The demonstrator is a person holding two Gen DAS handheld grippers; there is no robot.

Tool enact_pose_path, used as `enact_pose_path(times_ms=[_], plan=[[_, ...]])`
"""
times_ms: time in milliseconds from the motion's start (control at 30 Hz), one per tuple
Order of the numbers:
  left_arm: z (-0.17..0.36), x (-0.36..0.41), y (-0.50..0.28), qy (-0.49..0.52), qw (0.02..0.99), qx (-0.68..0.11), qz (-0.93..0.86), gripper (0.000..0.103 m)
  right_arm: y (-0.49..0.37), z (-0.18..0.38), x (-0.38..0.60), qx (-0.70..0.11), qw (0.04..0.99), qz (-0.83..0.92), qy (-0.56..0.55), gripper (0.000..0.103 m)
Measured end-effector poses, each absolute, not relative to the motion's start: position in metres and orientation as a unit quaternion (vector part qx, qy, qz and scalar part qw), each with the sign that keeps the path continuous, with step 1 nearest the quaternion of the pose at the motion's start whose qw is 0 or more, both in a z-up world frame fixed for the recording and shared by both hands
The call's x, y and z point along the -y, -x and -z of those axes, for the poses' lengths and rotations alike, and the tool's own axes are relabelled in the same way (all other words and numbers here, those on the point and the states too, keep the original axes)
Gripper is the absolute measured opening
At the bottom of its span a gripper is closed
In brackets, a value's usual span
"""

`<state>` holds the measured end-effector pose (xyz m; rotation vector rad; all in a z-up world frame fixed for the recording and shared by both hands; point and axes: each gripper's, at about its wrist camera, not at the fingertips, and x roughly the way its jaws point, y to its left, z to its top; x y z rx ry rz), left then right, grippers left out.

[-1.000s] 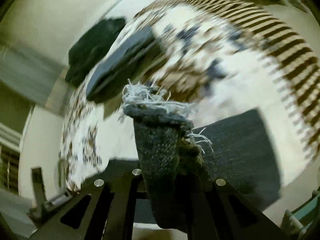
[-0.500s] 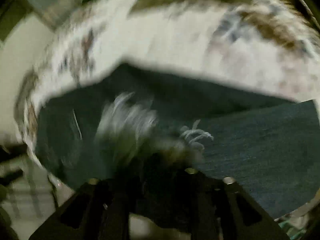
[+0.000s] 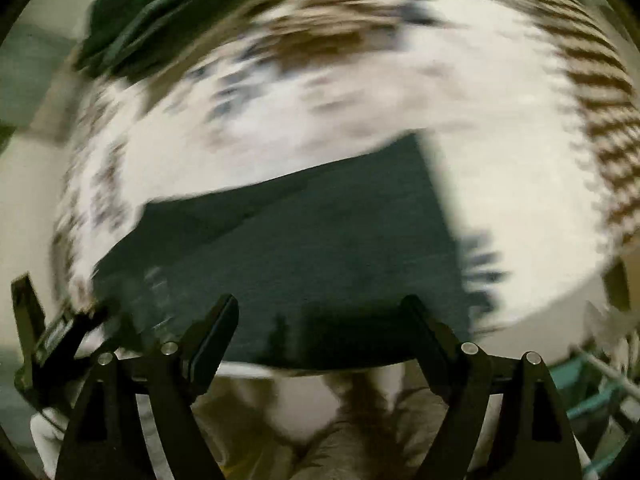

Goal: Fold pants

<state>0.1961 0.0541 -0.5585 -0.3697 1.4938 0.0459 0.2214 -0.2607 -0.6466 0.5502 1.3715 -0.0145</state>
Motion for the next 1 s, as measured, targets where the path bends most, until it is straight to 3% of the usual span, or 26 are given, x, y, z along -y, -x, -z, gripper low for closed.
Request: enact_pose_path(times_ms=[100,133,167,233,300,367,667,733,867,967,1000], plan=[[0.584,-0.032,-0.206,0.157,0.708,-0.689,0.009,0.088,-0.226,0.662,0.301,-0.627,0.729,0.037,-0.273,0.085],[0.59,-0.026,-0.209,0.154,0.708,-0.689,0.019,0.067,-0.228,0.668,0.308,-0.628,0.726,0.04,-0.277,0.085],[0.593,-0.022,-0.21,0.153,0.708,-0.688,0.028,0.036,-0.23,0.676,0.316,-0.628,0.722,0.042,-0.286,0.085],[0.599,-0.012,-0.212,0.125,0.715,-0.687,0.041,0.01,-0.233,0.69,0.326,-0.635,0.708,0.04,-0.305,0.085],[0.594,-0.008,-0.213,0.104,0.731,-0.673,0.049,0.008,-0.234,0.707,0.33,-0.643,0.69,0.038,-0.329,0.084],[0.584,-0.008,-0.215,0.089,0.75,-0.653,0.057,0.007,-0.233,0.719,0.334,-0.642,0.681,0.028,-0.35,0.072],[0.582,-0.023,-0.229,0.1,0.763,-0.637,0.046,0.007,-0.236,0.717,0.316,-0.652,0.689,0.02,-0.315,0.071],[0.587,-0.026,-0.224,0.104,0.76,-0.64,0.042,0.007,-0.234,0.72,0.317,-0.65,0.688,0.017,-0.321,0.06],[0.593,-0.035,-0.212,0.125,0.755,-0.644,0.032,0.007,-0.239,0.727,0.319,-0.651,0.685,0.004,-0.328,0.059],[0.595,-0.035,-0.211,0.127,0.755,-0.642,0.03,0.007,-0.247,0.737,0.324,-0.655,0.667,-0.004,-0.355,0.066],[0.596,-0.036,-0.211,0.129,0.755,-0.642,0.029,0.007,-0.249,0.739,0.324,-0.653,0.663,-0.008,-0.366,0.063]])
